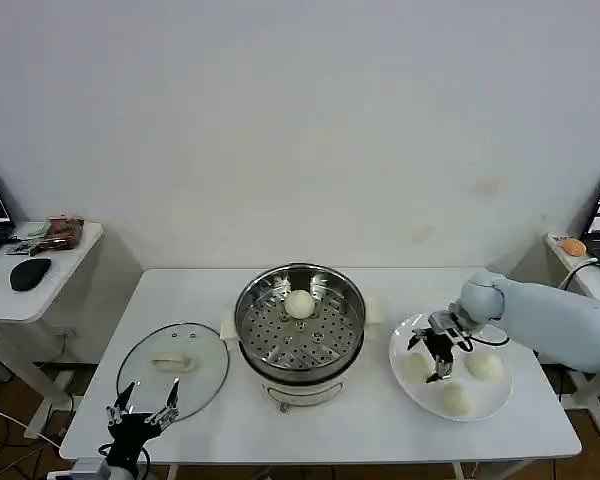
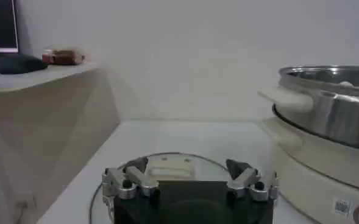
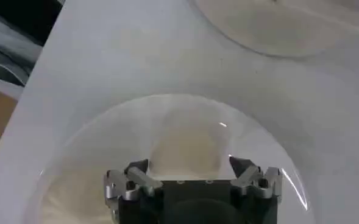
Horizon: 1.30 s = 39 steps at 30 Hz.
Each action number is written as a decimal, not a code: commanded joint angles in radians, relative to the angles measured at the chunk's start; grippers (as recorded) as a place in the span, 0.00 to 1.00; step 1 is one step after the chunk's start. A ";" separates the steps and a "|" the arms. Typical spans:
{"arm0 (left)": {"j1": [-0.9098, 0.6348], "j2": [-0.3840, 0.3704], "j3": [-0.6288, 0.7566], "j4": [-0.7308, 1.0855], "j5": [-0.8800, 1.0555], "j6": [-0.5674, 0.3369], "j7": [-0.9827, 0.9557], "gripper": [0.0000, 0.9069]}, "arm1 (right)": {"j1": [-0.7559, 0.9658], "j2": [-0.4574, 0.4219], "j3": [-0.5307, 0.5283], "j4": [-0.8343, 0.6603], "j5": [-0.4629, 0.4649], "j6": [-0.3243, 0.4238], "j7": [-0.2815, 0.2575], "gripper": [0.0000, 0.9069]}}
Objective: Take steamed baozi put them in steamer then cover it.
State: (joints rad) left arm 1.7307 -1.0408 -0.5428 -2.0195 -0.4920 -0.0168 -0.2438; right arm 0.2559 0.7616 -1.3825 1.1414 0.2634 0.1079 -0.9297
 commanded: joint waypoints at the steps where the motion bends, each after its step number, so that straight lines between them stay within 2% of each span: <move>1: -0.005 0.003 0.000 -0.001 -0.004 0.002 -0.001 1.00 | -0.006 0.002 0.007 -0.006 0.000 0.000 -0.002 0.89; 6: -0.007 0.004 -0.001 -0.001 -0.007 0.002 -0.002 1.00 | -0.006 0.003 0.007 -0.009 -0.003 0.000 -0.007 0.82; 8: -0.008 0.004 -0.002 -0.002 -0.008 0.003 -0.002 1.00 | -0.005 0.003 0.007 -0.009 -0.005 0.001 -0.009 0.71; 9: -0.009 0.004 -0.002 -0.002 -0.009 0.003 -0.002 1.00 | -0.005 0.003 0.007 -0.009 -0.005 0.000 -0.009 0.70; 20: -0.005 0.002 -0.002 -0.005 -0.010 0.003 -0.003 1.00 | 0.028 -0.012 -0.013 0.019 -0.004 0.005 -0.019 0.71; 24: -0.002 0.003 -0.003 -0.006 -0.009 0.003 -0.004 1.00 | 0.098 -0.039 -0.069 0.070 0.029 0.001 -0.018 0.71; 31: 0.004 0.008 -0.006 -0.007 -0.007 0.001 -0.007 1.00 | 0.343 -0.072 -0.233 0.161 0.112 -0.007 -0.017 0.72; 39: -0.004 0.012 -0.003 -0.002 -0.006 -0.001 -0.016 1.00 | 0.575 -0.033 -0.371 0.249 0.232 -0.023 -0.016 0.72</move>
State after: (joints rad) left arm 1.7300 -1.0309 -0.5483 -2.0268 -0.4988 -0.0153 -0.2558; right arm 0.5861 0.7173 -1.6078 1.3048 0.3921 0.0881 -0.9463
